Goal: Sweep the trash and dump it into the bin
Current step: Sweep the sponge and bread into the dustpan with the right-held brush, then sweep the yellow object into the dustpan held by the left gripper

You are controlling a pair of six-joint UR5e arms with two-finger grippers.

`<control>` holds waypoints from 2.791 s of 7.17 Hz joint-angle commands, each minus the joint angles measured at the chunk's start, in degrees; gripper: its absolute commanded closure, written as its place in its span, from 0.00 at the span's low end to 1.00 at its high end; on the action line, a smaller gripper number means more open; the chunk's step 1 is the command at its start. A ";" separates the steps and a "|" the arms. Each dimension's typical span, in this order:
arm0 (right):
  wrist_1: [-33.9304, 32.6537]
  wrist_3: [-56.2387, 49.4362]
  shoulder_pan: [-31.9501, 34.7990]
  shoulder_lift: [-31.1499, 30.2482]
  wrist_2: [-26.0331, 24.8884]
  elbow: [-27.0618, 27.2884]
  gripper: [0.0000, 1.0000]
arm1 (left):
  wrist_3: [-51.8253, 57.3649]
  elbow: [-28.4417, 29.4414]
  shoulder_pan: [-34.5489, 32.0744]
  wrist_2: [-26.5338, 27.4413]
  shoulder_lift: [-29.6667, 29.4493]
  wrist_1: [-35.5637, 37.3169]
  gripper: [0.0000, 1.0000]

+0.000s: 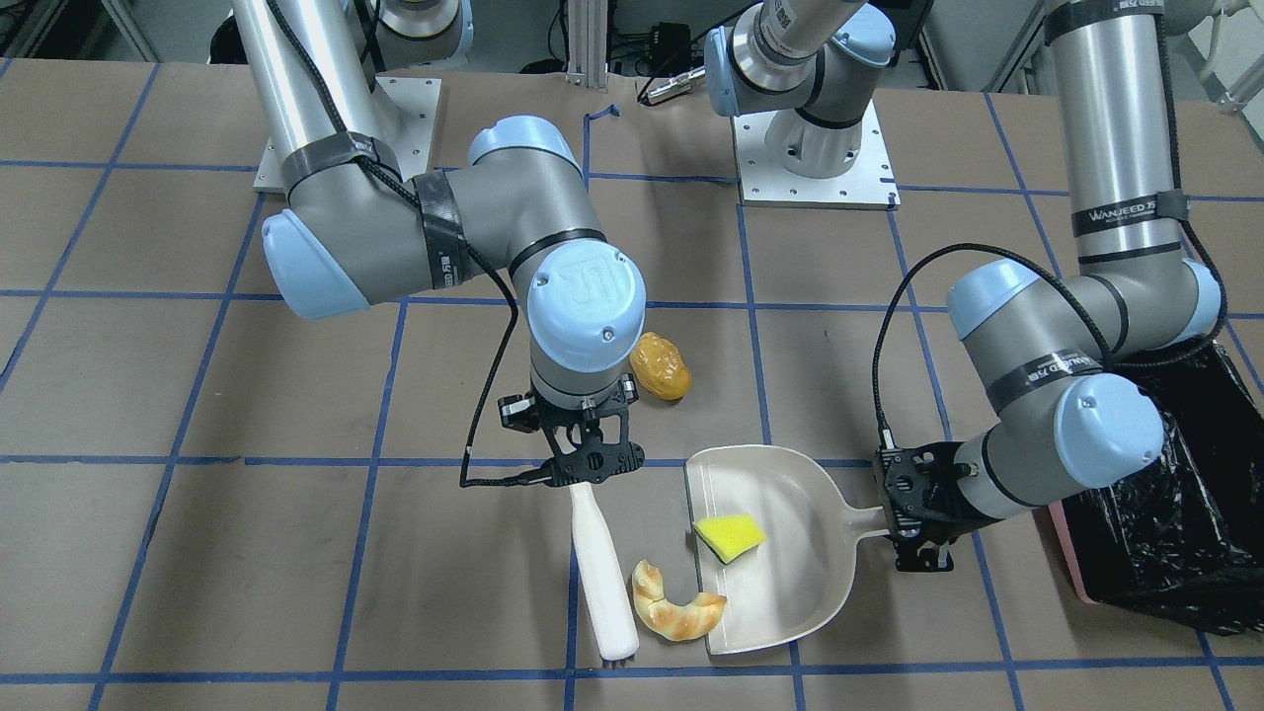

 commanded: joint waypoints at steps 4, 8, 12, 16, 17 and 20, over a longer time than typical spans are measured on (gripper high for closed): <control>-3.19 0.88 1.87 4.04 4.16 0.28 1.00 | 0.04 -0.25 -0.03 0.51 -0.01 0.06 1.00; -4.08 11.96 7.76 3.86 10.33 -0.51 1.00 | 0.12 -0.43 -0.03 0.51 0.08 0.06 1.00; 5.99 15.28 4.43 -4.72 8.24 1.06 1.00 | 3.35 -1.21 0.14 4.77 2.00 -0.37 1.00; 8.16 29.23 4.86 -25.00 9.28 25.51 1.00 | 9.78 -15.67 2.24 6.75 11.81 -0.02 1.00; 2.66 36.07 6.60 -28.36 9.55 32.03 1.00 | 9.88 -20.07 2.69 6.75 15.33 -0.11 1.00; -10.45 51.03 15.91 -25.60 12.45 36.75 1.00 | 9.62 -23.01 4.36 9.82 20.55 -0.81 1.00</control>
